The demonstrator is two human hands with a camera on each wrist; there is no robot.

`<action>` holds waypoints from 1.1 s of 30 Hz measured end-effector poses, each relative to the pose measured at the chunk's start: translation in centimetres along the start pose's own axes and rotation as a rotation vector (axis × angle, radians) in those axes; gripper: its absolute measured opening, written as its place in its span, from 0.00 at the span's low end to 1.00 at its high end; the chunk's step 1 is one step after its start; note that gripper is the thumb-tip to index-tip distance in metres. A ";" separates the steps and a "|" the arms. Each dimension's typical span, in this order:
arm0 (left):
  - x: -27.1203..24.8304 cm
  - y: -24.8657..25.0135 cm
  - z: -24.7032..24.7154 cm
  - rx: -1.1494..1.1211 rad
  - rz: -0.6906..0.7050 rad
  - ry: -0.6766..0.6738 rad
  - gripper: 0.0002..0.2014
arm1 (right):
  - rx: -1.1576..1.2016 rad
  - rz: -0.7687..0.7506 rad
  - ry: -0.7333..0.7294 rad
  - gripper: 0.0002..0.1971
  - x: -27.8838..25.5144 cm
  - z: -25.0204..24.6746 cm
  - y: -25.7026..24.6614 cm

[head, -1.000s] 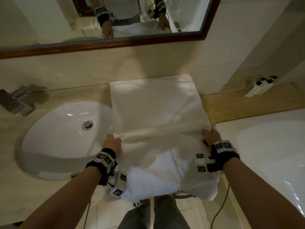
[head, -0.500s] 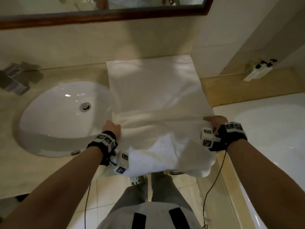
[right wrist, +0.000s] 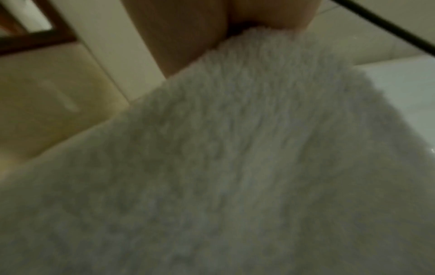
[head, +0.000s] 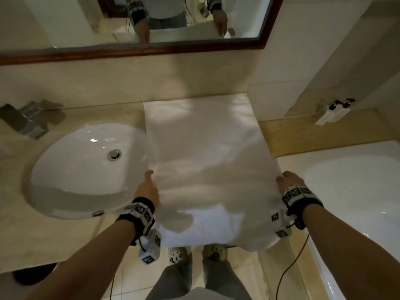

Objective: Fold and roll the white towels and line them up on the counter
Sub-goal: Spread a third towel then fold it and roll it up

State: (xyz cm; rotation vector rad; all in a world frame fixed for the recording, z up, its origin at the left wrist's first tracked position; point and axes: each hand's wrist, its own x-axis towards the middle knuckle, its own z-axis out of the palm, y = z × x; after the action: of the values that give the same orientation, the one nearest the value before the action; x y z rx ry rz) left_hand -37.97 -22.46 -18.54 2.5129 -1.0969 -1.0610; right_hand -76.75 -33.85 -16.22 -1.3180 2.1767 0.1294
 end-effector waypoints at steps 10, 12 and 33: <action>2.4 7.3 2.6 0.320 0.195 0.112 0.25 | 0.151 -0.329 0.106 0.24 2.9 1.5 -8.2; 4.7 9.2 2.8 0.330 0.213 0.072 0.27 | 0.158 -0.381 0.081 0.25 4.0 2.3 -10.7; 24.0 16.1 -4.9 -0.065 -0.105 0.043 0.34 | 0.225 -0.178 -0.027 0.24 17.5 -1.6 -26.3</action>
State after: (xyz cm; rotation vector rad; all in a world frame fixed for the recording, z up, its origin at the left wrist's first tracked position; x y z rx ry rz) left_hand -32.39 -51.12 -20.80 2.5535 -0.9135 -1.0455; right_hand -61.42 -61.40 -18.62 -1.3621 1.9748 -0.1622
